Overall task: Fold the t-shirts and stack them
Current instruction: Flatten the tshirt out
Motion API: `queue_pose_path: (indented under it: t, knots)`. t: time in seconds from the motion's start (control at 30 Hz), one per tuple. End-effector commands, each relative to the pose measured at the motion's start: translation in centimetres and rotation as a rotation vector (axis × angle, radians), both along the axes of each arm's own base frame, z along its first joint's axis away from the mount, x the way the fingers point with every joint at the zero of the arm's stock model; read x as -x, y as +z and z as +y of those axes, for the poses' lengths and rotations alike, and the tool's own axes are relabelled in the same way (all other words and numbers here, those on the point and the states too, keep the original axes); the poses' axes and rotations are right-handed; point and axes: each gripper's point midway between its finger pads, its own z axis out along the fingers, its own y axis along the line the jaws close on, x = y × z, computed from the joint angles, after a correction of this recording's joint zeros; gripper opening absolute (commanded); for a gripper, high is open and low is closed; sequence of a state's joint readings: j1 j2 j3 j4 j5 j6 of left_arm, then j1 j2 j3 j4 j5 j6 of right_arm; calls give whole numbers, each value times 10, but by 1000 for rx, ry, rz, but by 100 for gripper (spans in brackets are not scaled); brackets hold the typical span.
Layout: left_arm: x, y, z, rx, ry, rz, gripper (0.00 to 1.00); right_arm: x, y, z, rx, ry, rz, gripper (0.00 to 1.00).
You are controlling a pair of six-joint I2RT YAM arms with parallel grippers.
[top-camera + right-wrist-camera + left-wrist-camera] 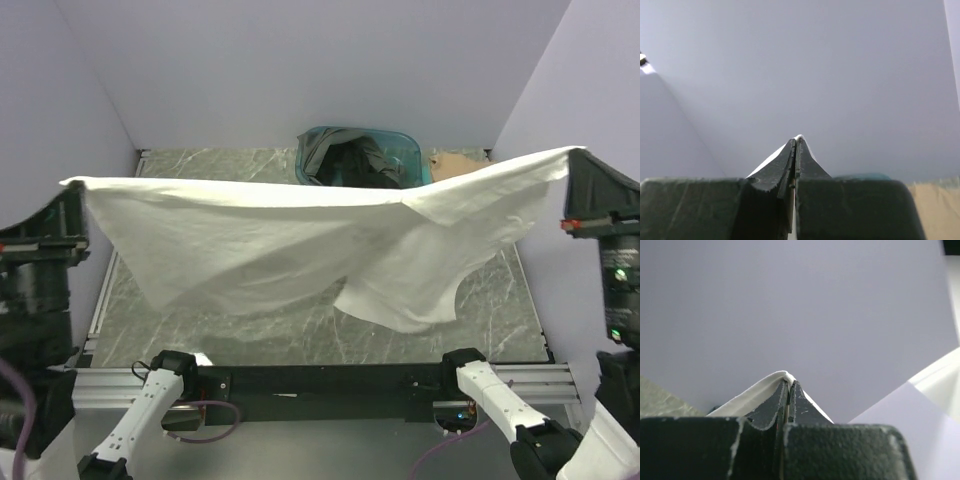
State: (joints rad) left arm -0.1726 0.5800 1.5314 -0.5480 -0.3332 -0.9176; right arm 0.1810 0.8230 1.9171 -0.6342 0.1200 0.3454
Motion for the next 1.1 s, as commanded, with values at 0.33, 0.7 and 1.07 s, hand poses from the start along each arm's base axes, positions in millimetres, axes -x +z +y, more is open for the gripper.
queue_pose_path:
  t: [0.33,0.7,1.07]
  knots:
    - [100,84,20,-71,65,-260,1,134,72,8,100,126,-368,0]
    - [66,69,14,-77,59,-197,1,107,60,7,101,98,-327,0]
    - [-104,-90,15,-31,186,225,1,-81,-74,28,54,64,42,0]
